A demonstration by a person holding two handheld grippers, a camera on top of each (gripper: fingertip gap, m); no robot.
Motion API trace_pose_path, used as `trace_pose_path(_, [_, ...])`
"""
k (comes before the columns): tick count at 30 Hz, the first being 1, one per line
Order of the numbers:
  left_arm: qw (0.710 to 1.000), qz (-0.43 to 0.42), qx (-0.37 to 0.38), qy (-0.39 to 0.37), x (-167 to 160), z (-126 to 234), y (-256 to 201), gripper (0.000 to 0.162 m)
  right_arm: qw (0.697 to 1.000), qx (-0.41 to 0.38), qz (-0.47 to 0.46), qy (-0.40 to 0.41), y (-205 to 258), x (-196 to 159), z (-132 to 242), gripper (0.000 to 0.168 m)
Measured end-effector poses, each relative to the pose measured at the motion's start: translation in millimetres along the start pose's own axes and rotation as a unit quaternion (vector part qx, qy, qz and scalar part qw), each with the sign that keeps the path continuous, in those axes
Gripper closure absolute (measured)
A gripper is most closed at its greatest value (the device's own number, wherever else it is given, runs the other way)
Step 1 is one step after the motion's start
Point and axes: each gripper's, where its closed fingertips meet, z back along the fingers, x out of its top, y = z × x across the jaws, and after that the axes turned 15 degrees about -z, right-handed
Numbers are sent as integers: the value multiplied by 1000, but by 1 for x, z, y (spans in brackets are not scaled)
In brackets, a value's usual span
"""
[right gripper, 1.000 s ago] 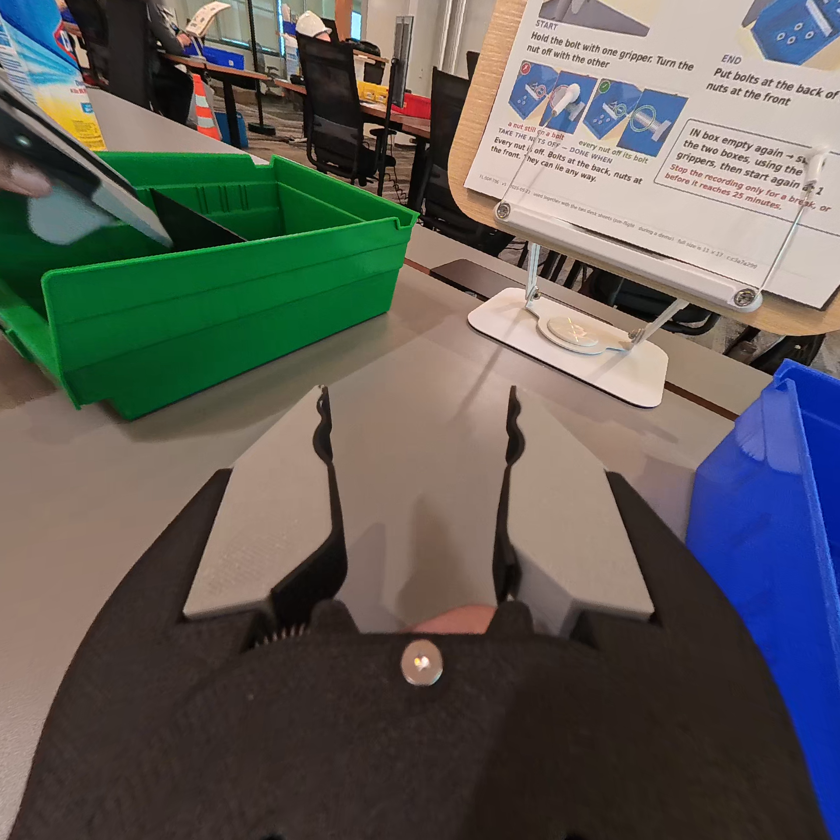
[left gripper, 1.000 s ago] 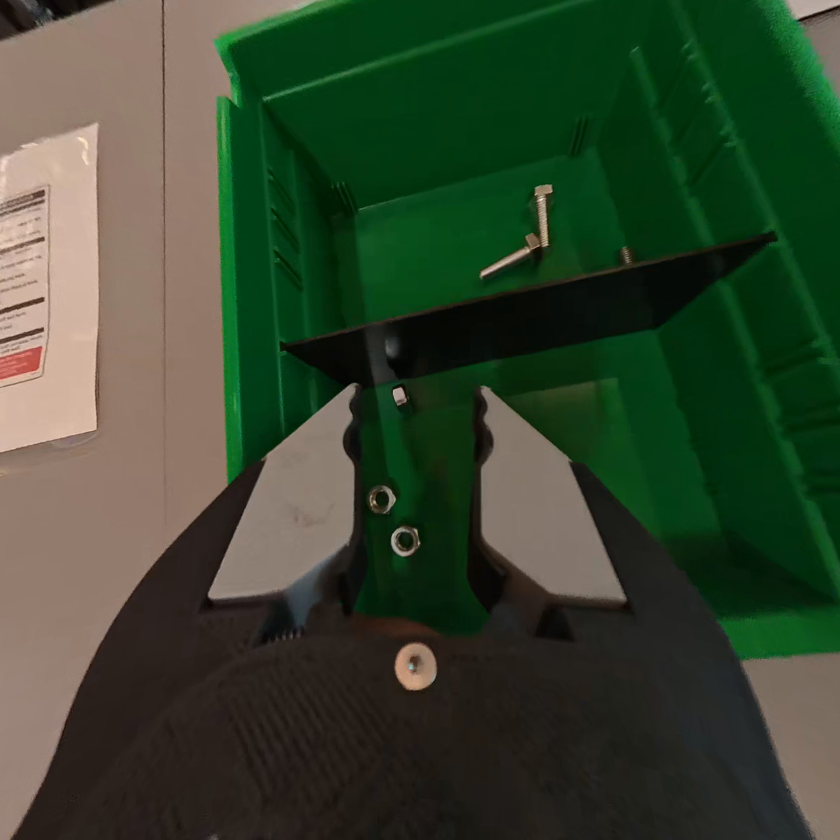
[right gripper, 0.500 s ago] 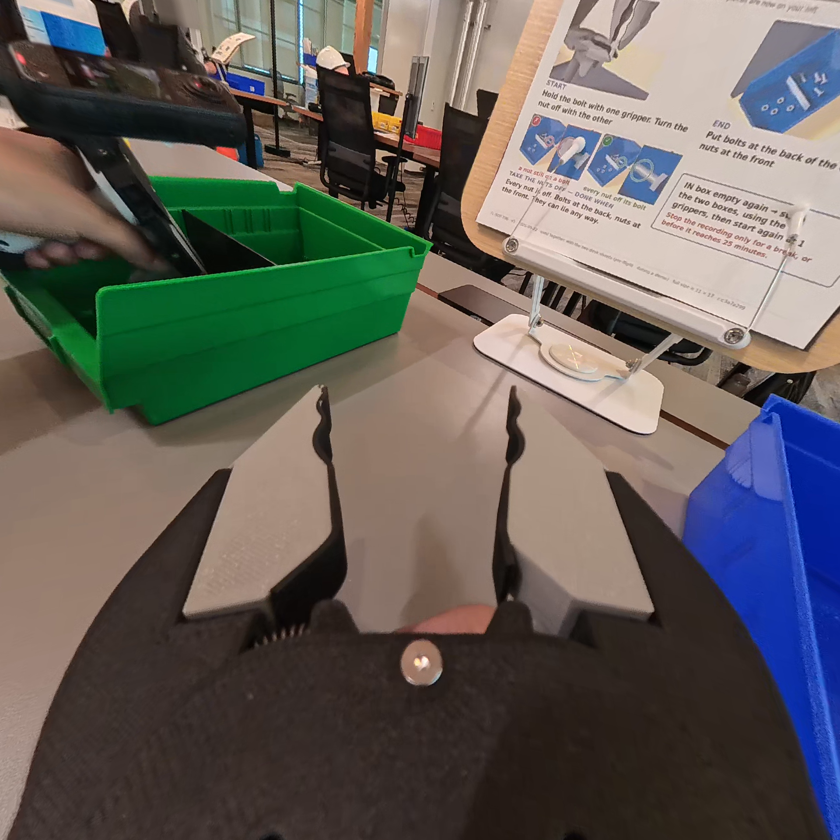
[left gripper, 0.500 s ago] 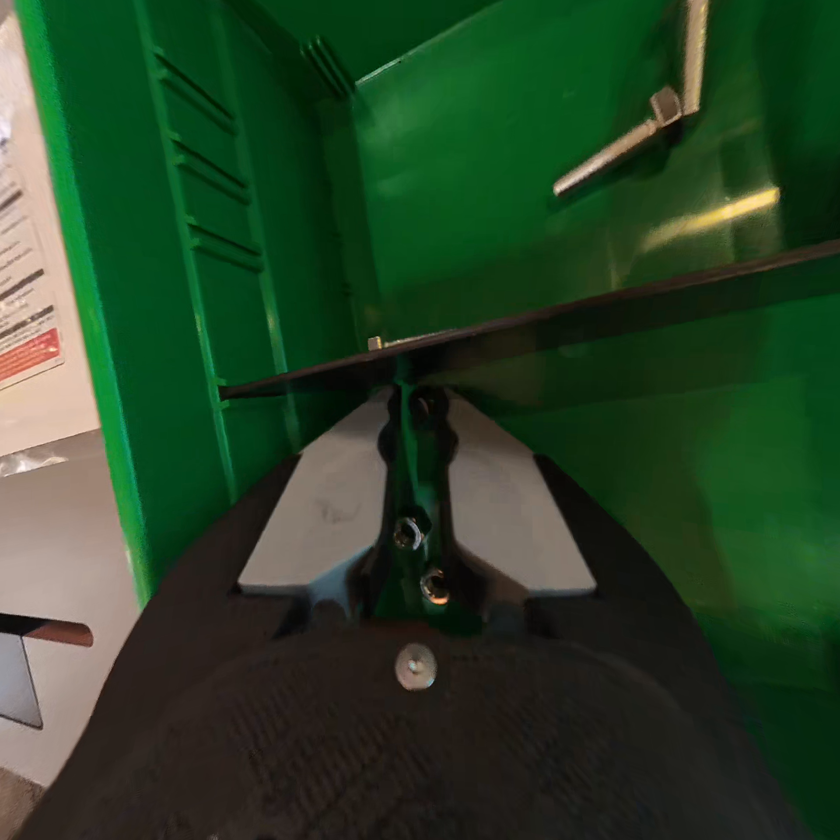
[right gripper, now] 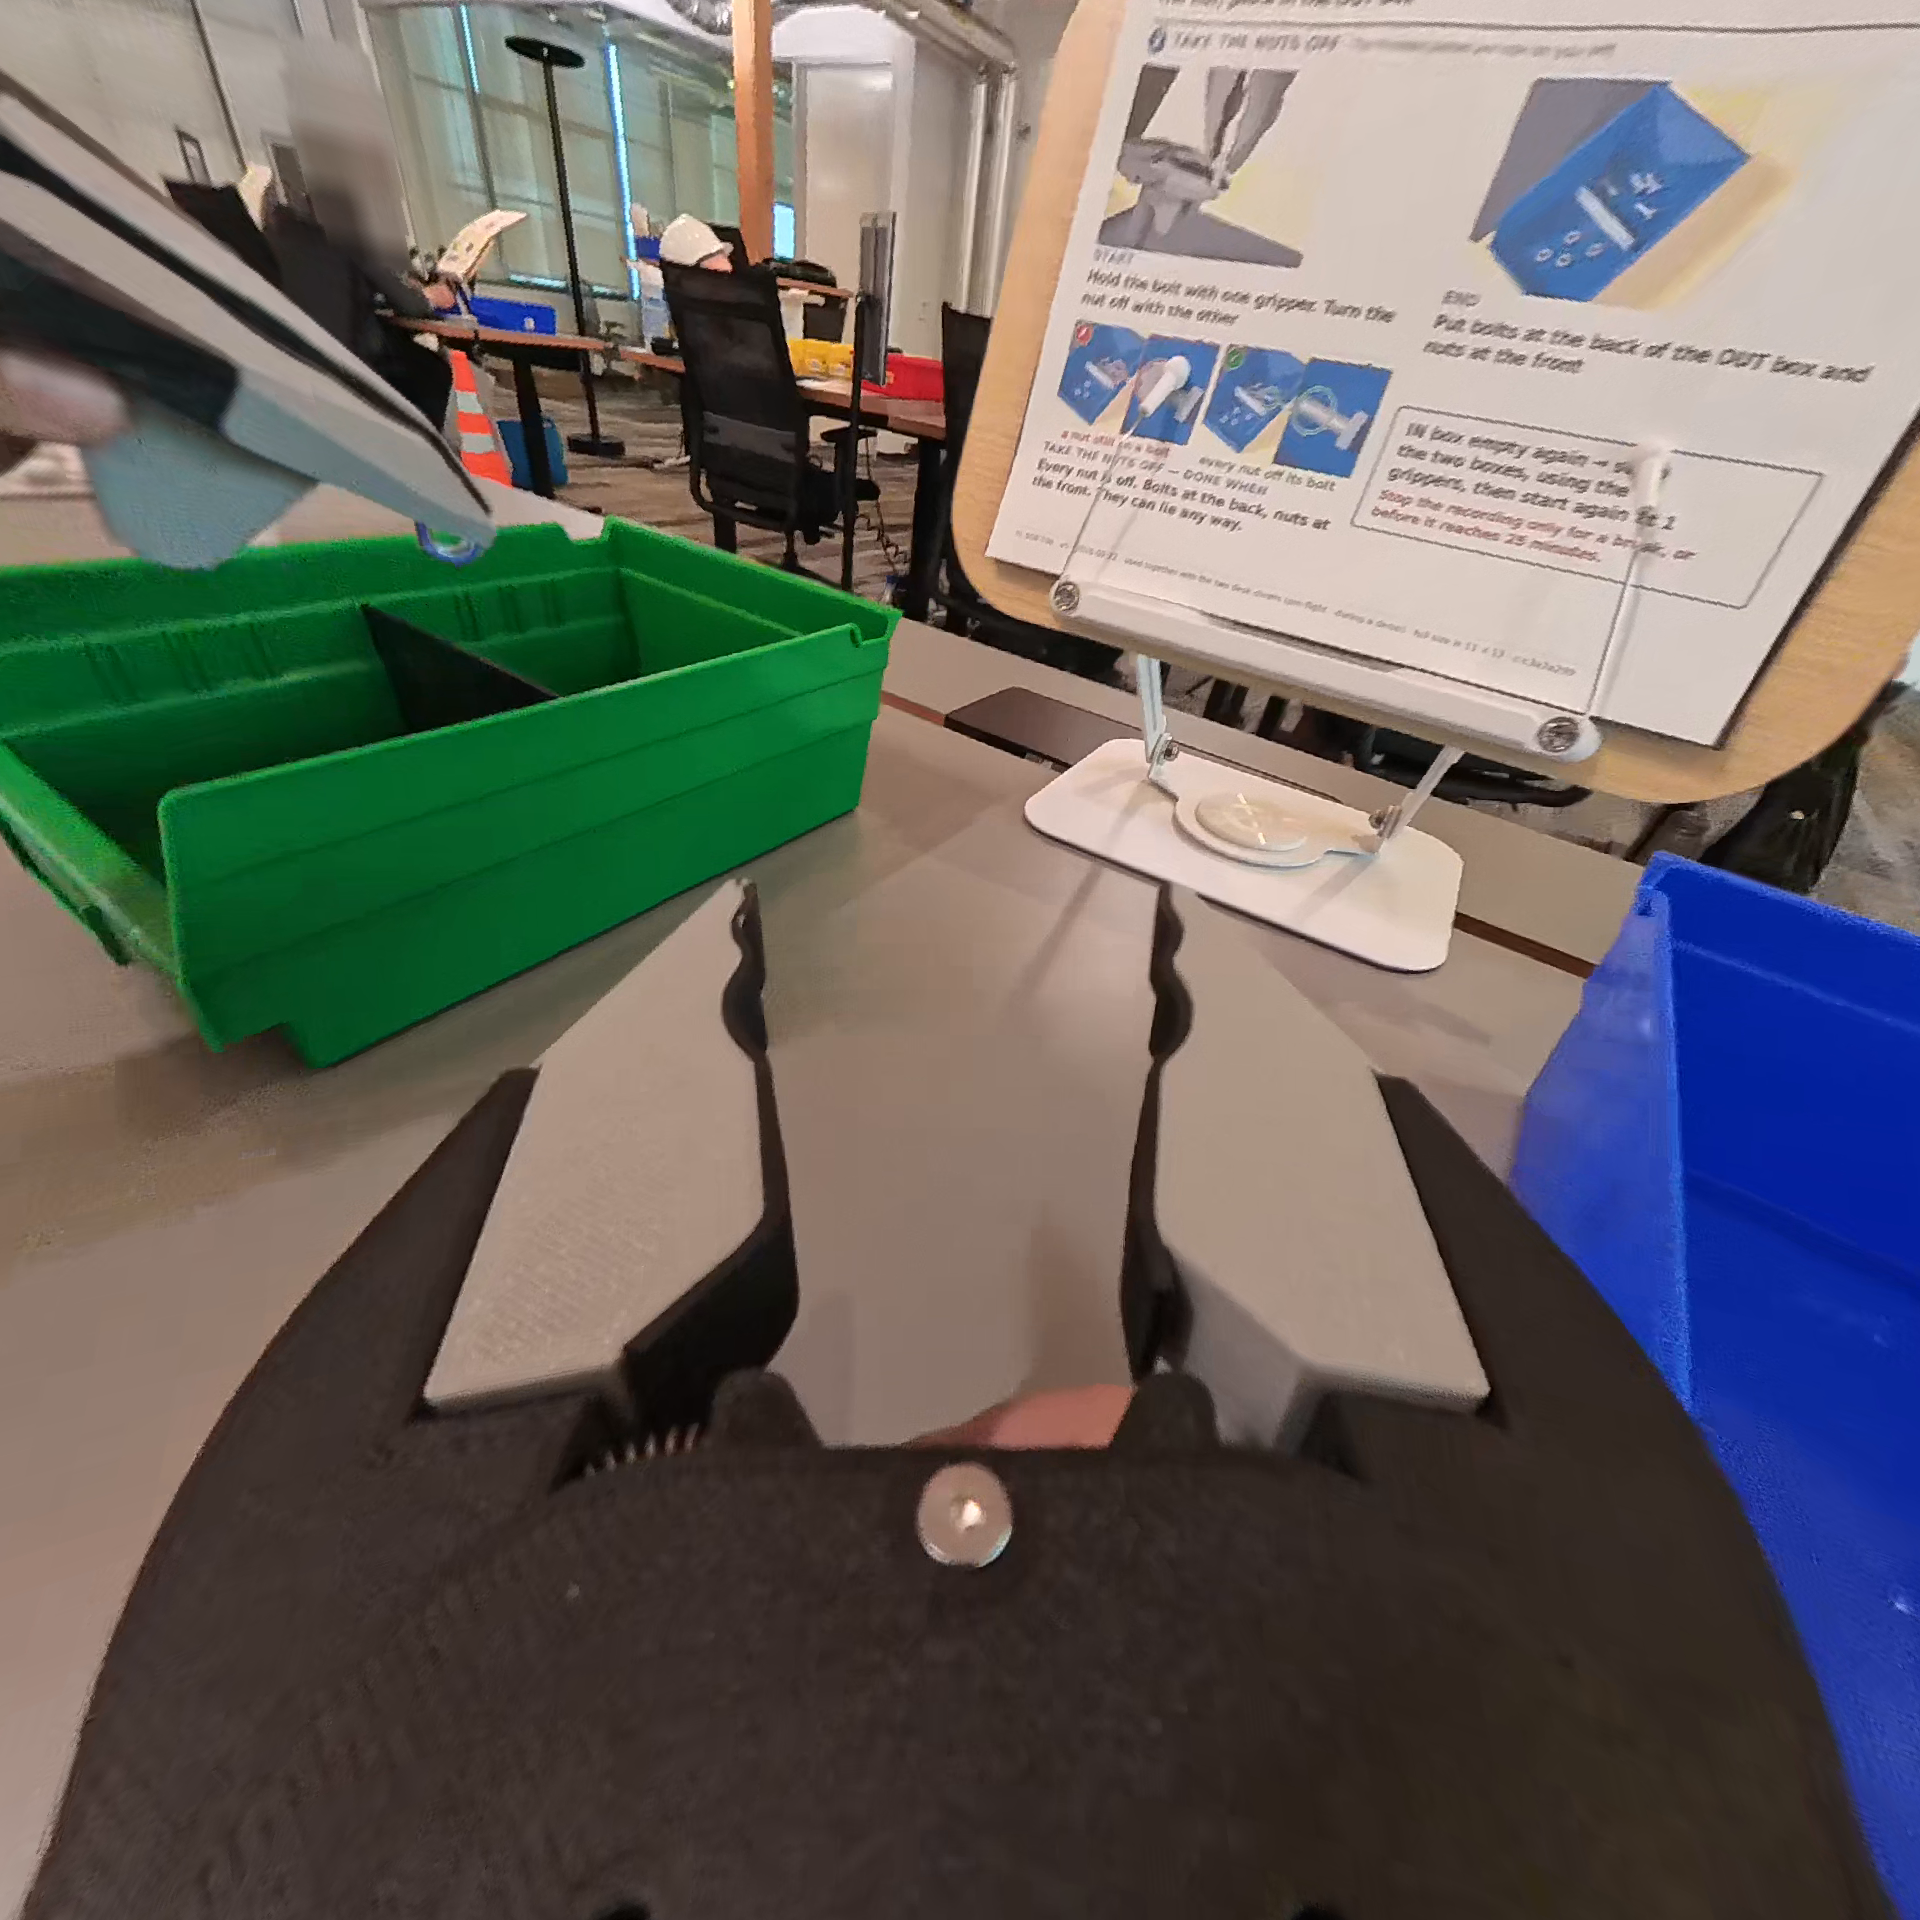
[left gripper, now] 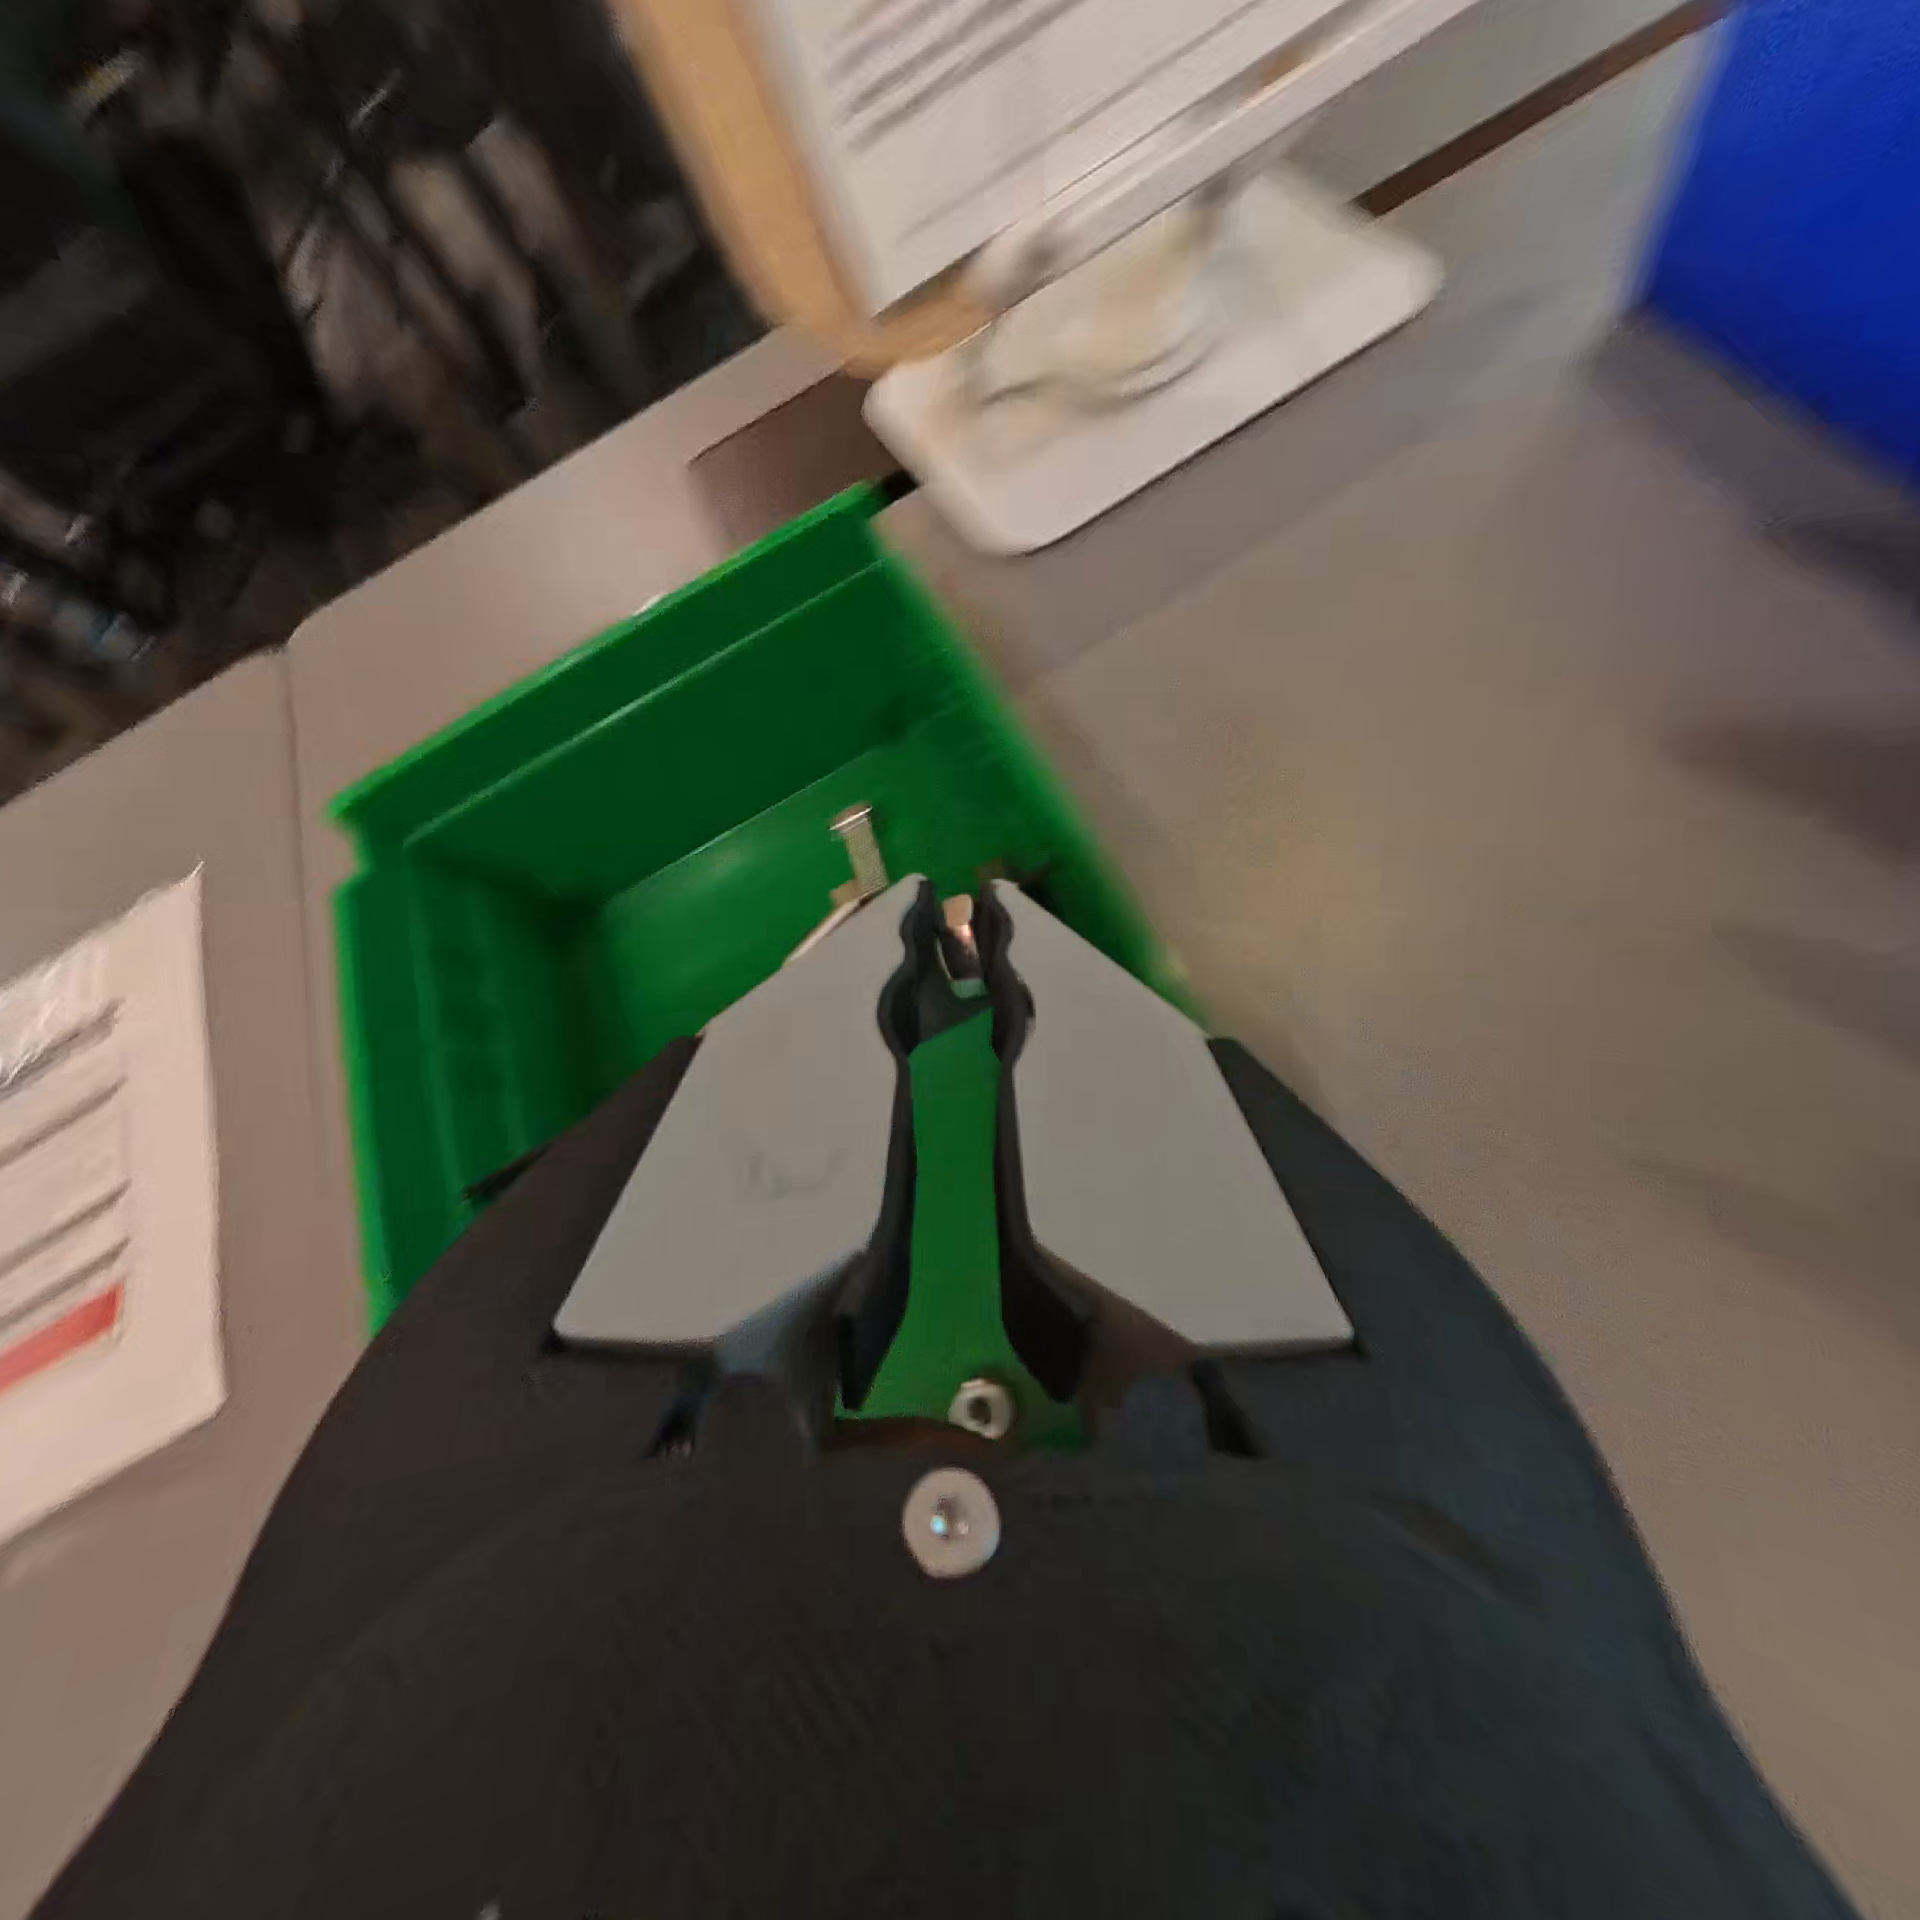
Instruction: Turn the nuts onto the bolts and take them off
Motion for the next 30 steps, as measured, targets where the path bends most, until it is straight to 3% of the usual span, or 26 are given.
trace_pose_path(5, [982,12,-175,-67,55,7,-115,156,1000,1,-22,-20,-8,9,6,102])
trace_pose_path(7, [969,32,-235,-69,57,0,-153,157,999,-7,-23,-32,-13,13,9,103])
trace_pose_path(13, [962,52,-261,-55,35,-36,-209,157,998,-17,-25,-61,-22,26,18,107])
trace_pose_path(16, [961,68,-264,-33,21,-55,-219,154,998,-13,-31,-62,-23,27,17,107])
trace_pose_path(22, [963,96,-251,-21,10,-66,-209,126,998,-9,-30,-53,-22,23,14,107])
trace_pose_path(30, [966,83,-240,-48,17,-43,-199,125,999,-4,-28,-42,-18,18,12,106])
